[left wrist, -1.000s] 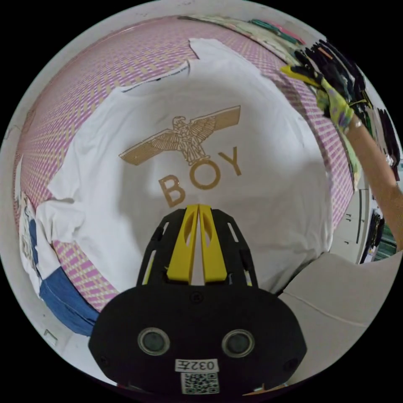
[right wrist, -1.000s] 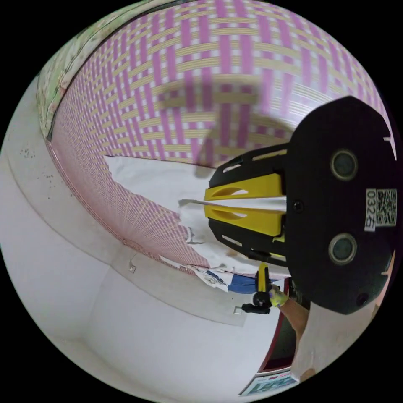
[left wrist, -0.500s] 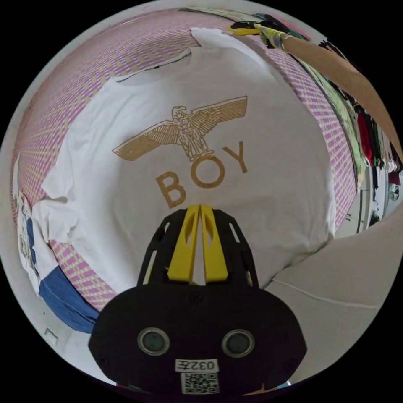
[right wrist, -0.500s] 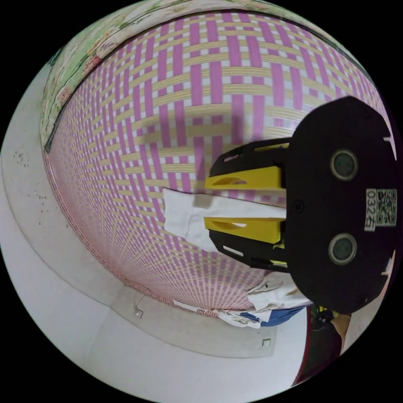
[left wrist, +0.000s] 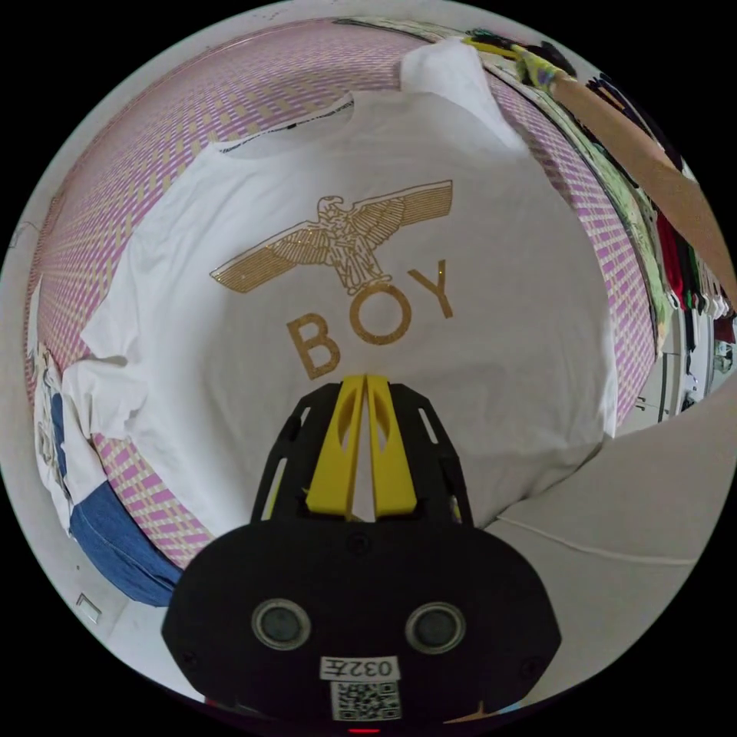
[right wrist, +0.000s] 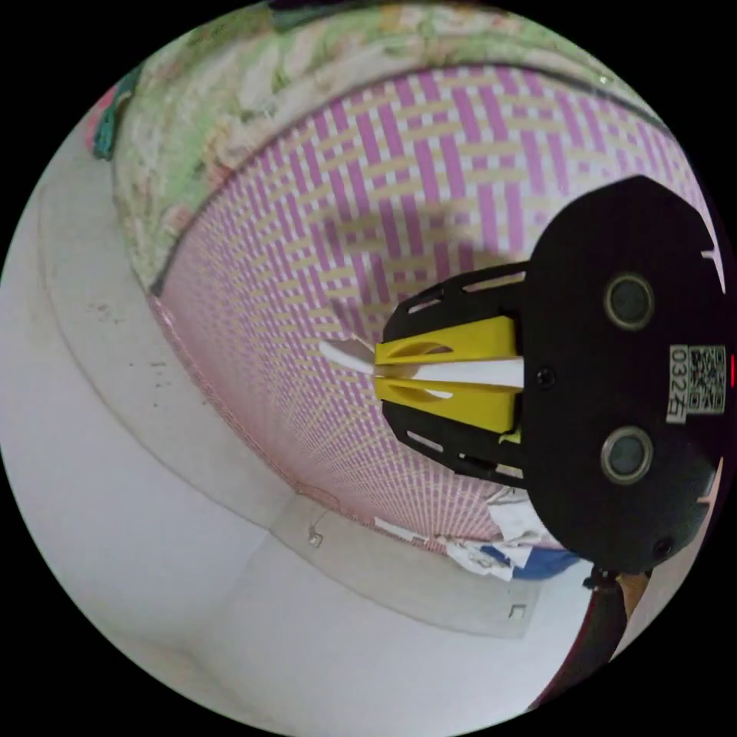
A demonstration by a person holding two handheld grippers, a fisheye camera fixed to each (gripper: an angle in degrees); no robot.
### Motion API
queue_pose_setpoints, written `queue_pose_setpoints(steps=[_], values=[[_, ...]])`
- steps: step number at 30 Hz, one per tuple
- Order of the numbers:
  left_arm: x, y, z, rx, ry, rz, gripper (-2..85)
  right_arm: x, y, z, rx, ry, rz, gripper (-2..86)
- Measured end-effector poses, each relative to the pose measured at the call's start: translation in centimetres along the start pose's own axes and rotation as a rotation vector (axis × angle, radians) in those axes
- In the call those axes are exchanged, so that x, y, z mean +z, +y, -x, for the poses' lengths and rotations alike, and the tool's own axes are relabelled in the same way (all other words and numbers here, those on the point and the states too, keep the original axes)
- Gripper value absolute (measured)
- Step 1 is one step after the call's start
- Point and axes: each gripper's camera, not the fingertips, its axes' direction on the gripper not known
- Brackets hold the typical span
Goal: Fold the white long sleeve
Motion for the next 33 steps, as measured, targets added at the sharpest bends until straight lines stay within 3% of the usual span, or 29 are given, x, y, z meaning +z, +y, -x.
queue_pose_setpoints(steps=[5, 8, 12, 18, 23, 26, 29, 33], values=[[0.3, 2.2, 2.1, -0.013, 0.026, -0.017, -1.0, -21.0, 6.3, 3.8, -0.162, 0.451, -0.252, 3.2], [0.5, 3.7, 3.6, -0.024, 0.045, -0.030, -1.0, -29.6, 10.2, 4.2, -0.156, 0.704, -0.290, 3.2], [0.6, 5.5, 5.4, -0.028, 0.049, -0.043, -1.0, -34.8, 13.7, 1.2, -0.032, 0.770, -0.224, 3.2], [0.6, 8.7, 10.7, -0.057, 0.152, -0.059, -0.9, -35.6, 15.6, 7.2, -0.116, 0.569, -0.242, 2.9], [-5.8, 16.4, 18.5, -0.089, 0.717, -0.519, 0.4, -35.3, 17.2, 25.7, -0.497, 0.291, -0.292, 3.0], [-6.6, 21.0, 22.8, -0.076, 1.014, -0.681, 4.3, -35.0, 23.2, 36.5, -0.718, 0.053, -0.300, 3.3], [-4.5, 25.0, 25.9, -0.065, 1.190, -0.711, 6.2, -31.8, 30.6, 42.2, -0.754, -0.150, -0.225, 3.5], [2.6, 28.8, 28.7, -0.129, 1.301, -0.591, 7.4, -23.2, 38.8, 43.5, -0.582, -0.193, 0.011, 3.4]])
